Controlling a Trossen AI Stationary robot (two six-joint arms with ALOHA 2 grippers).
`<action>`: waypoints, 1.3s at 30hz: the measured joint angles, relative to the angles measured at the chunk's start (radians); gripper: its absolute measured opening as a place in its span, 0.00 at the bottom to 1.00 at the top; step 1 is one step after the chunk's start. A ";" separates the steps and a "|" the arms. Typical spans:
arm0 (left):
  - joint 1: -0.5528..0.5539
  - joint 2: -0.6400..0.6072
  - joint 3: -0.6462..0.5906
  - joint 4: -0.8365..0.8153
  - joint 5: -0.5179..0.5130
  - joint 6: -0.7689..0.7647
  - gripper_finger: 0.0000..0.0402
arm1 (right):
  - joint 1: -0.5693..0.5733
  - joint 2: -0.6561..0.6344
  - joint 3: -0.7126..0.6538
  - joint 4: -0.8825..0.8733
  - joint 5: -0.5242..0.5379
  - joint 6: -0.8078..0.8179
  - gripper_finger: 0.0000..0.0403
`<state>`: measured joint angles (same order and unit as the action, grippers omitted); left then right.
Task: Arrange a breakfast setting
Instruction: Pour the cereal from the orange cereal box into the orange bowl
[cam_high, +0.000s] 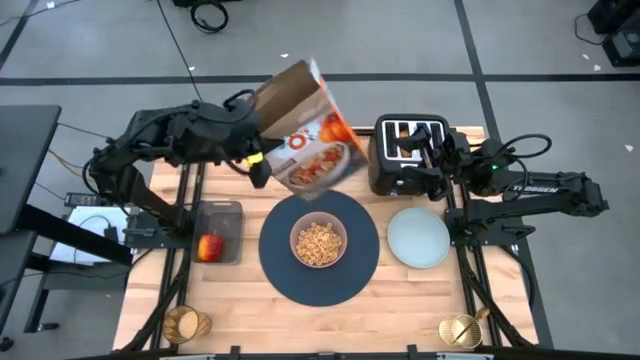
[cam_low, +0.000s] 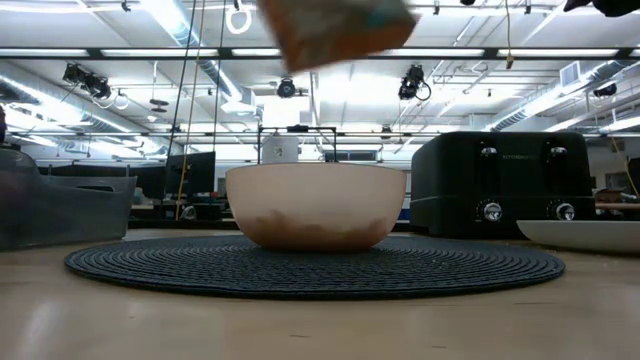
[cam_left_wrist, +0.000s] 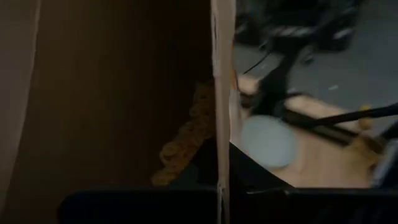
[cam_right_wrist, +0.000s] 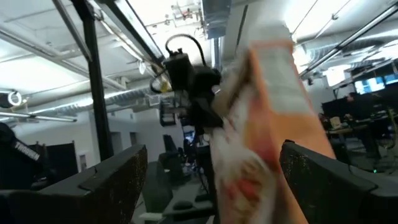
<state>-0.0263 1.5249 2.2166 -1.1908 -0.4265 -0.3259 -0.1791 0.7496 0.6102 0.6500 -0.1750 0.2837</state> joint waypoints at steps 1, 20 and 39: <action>0.014 0.000 0.000 -0.040 -0.007 -0.013 0.00 | 0.000 -0.001 0.000 0.001 0.006 -0.002 0.91; 0.337 -0.004 -0.309 -0.356 -0.032 0.013 0.00 | 0.004 -0.008 0.000 0.000 0.043 0.039 0.91; 0.676 -0.347 -0.958 0.040 -0.048 0.241 0.00 | 0.040 -0.020 -0.001 -0.002 0.074 0.088 0.89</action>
<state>0.6499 1.1780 1.2585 -1.1505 -0.4750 -0.0846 -0.1394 0.7300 0.6094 0.6483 -0.1013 0.3721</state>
